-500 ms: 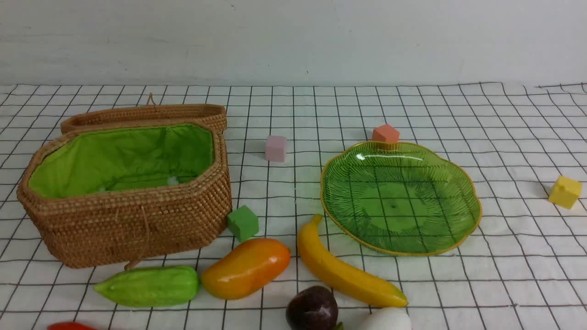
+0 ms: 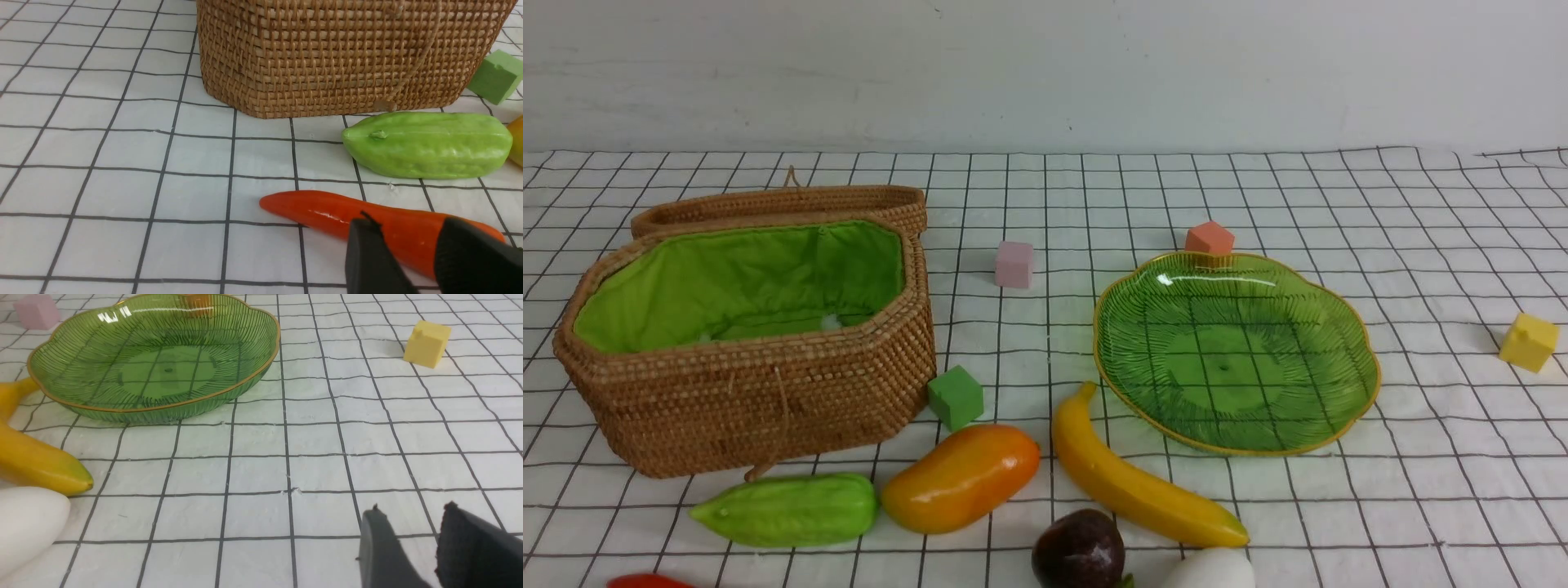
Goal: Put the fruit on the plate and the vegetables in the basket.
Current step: Use the left arm to grab a carrot and put it into the left basket
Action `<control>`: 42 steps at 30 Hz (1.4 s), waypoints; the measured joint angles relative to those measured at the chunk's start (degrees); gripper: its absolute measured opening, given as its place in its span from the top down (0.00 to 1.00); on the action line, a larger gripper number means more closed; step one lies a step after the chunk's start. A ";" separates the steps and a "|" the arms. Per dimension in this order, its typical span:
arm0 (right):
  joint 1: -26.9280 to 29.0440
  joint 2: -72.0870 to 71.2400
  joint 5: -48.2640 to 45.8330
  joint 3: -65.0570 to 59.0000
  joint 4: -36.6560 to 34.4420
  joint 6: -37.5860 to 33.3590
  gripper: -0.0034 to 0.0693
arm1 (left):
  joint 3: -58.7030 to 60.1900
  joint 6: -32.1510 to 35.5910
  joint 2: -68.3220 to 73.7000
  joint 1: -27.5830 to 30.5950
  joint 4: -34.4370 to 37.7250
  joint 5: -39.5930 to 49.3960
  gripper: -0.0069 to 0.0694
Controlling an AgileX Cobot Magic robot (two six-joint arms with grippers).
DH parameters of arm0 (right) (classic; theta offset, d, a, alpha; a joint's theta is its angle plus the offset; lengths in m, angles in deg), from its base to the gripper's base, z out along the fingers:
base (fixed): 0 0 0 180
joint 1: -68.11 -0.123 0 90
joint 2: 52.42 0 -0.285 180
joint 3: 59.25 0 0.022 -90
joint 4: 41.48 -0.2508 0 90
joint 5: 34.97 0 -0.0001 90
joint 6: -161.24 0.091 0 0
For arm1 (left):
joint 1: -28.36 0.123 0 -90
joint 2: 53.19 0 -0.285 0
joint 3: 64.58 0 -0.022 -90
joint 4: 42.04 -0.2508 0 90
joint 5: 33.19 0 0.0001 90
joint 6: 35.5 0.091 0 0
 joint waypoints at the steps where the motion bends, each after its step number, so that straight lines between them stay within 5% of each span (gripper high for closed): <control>1: 0.00 0.00 0.00 0.00 0.00 0.00 0.63 | 0.00 0.00 0.00 0.00 0.00 0.00 0.60; 23: 0.00 0.00 0.00 0.00 0.00 0.00 0.63 | 0.00 -0.66 0.00 0.00 1.56 -5.35 0.60; 34: 0.00 0.00 0.00 0.00 0.00 0.00 0.63 | -0.53 -11.80 0.00 0.00 17.73 -49.26 0.60; 40: 0.00 0.00 0.00 0.00 0.00 0.00 0.63 | -16.96 -14.43 2.92 0.00 15.51 -34.55 0.60; 42: 0.00 0.00 0.00 0.00 0.00 0.00 0.63 | -28.00 -14.43 8.78 0.00 14.74 -21.80 0.60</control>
